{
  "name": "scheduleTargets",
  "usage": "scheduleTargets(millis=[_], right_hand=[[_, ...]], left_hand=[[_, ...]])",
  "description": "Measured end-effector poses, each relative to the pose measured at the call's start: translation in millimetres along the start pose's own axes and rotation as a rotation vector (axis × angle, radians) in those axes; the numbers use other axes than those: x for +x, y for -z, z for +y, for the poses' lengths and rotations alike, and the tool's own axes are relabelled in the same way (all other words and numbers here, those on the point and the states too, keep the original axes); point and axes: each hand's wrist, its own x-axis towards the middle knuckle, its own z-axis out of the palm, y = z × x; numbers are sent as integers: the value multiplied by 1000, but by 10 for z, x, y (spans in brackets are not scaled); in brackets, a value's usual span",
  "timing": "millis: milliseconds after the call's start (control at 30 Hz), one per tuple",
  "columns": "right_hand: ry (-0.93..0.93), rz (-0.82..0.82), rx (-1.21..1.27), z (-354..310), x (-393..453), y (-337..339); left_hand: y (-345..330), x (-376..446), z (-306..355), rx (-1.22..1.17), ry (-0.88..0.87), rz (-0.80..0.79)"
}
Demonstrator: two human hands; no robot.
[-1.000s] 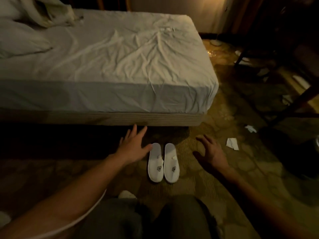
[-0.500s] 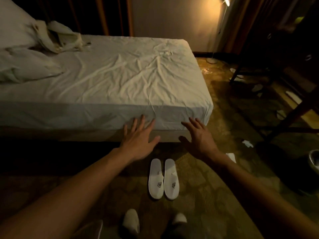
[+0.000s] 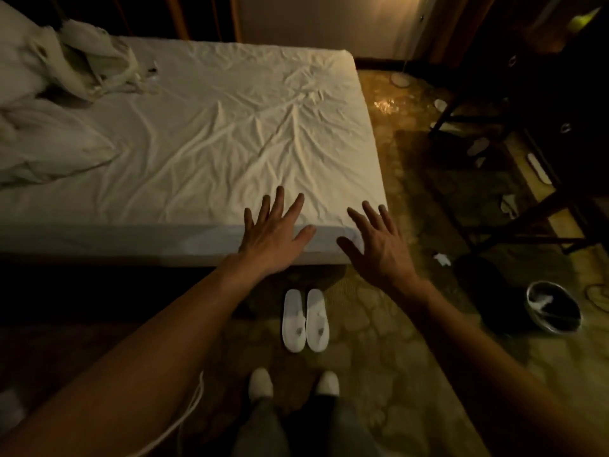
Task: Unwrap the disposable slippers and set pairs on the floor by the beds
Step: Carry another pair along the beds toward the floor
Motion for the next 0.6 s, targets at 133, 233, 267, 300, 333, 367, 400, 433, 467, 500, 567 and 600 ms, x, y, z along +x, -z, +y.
scheduleTargets(millis=[133, 233, 267, 300, 333, 367, 400, 433, 467, 500, 567, 600], right_hand=[[-17, -74, -34, -268, -569, 448], [-15, -56, -39, -435, -749, 674], [-10, -59, -41, -472, -771, 730], [-10, -68, -43, -493, -789, 758], [-14, -72, -43, -499, -796, 773], [-20, -71, -42, -490, -787, 787], [-27, -66, -45, -479, -767, 803], [-28, -58, -56, -465, -742, 829], [-16, -48, -69, -455, -707, 858], [0, -41, -75, -443, -681, 887], [38, -31, -86, -429, -641, 960], [63, -33, -99, -411, -614, 1005]], left_hand=[[431, -659, 170, 10, 39, -56], [564, -926, 227, 34, 27, -43], [595, -974, 245, 41, 30, -41], [609, -1009, 262, 47, 32, -43], [617, -1033, 283, 43, 39, -43], [627, -1043, 301, 33, 46, -42], [638, -1036, 308, 24, 50, -45], [651, -1025, 314, 20, 49, -44], [668, -1009, 319, 21, 43, -36], [681, -993, 333, 28, 34, -34], [691, -954, 394, 40, 36, -46], [679, -926, 444, 37, 50, -50]])
